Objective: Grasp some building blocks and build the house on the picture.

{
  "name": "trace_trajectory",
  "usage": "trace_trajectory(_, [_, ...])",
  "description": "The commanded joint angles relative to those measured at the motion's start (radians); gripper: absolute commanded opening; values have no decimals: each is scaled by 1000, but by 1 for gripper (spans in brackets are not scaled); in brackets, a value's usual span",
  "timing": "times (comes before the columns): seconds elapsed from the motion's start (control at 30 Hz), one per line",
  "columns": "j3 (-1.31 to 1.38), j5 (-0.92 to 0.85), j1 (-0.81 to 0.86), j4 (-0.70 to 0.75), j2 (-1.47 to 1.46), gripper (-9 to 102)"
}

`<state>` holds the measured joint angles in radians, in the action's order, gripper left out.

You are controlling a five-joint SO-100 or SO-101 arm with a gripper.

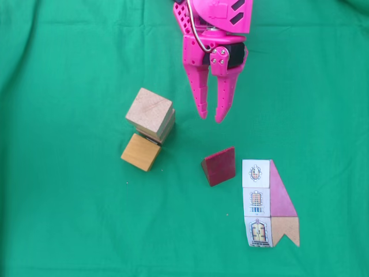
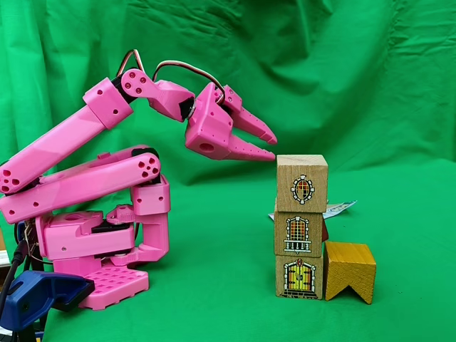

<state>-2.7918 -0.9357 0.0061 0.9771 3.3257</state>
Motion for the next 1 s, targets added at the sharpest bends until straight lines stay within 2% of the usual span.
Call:
trace_trajectory(0.0, [20,-127,6,-12,67,9])
trace_trajectory(0.2, [-29,-373,-6,-37,72,8])
trace_trajectory(0.5, [-196,-658,-9,-276,67,8])
trace_trajectory(0.73, [-267,-741,-14,-319,67,9])
trace_trajectory(0.97, [-276,-756,-107,-319,66,9])
